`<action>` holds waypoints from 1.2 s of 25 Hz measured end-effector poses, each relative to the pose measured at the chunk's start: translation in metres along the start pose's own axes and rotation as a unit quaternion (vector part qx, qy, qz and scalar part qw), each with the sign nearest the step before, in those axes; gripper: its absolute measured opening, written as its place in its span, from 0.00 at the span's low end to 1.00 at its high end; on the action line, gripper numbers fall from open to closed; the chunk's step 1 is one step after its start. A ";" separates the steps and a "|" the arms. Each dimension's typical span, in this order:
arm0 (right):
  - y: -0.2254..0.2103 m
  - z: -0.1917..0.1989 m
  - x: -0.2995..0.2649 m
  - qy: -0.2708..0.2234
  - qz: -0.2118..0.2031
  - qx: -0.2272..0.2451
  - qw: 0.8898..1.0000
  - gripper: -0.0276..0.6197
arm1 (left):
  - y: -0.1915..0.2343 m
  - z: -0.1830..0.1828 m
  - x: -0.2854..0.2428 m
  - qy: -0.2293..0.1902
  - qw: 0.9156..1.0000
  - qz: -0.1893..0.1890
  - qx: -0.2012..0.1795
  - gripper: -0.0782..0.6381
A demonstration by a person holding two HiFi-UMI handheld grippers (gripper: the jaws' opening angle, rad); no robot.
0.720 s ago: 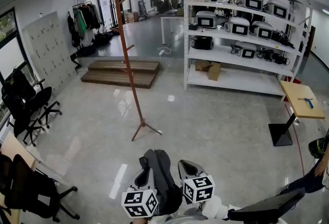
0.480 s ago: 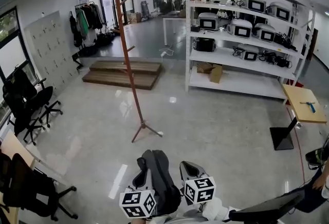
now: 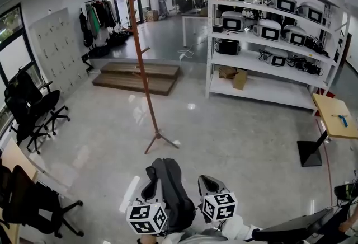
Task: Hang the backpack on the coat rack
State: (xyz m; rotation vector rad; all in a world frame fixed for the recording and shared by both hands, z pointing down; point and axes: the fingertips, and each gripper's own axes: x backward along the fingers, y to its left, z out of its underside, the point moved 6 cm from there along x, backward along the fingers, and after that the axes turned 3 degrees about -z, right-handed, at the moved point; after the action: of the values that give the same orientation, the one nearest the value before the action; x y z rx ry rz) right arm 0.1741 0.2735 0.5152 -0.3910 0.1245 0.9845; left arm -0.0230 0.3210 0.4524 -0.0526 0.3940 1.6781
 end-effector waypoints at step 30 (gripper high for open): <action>-0.030 -0.044 -0.121 -0.006 0.006 -0.003 1.000 0.06 | 0.034 -0.037 -0.121 0.015 0.999 0.034 -0.010 0.13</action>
State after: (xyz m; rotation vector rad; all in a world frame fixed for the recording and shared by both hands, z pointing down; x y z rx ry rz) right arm 0.1354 0.1471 0.5156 -0.3909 0.1133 0.9981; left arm -0.0448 0.1922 0.4567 -0.0809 0.4053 1.7510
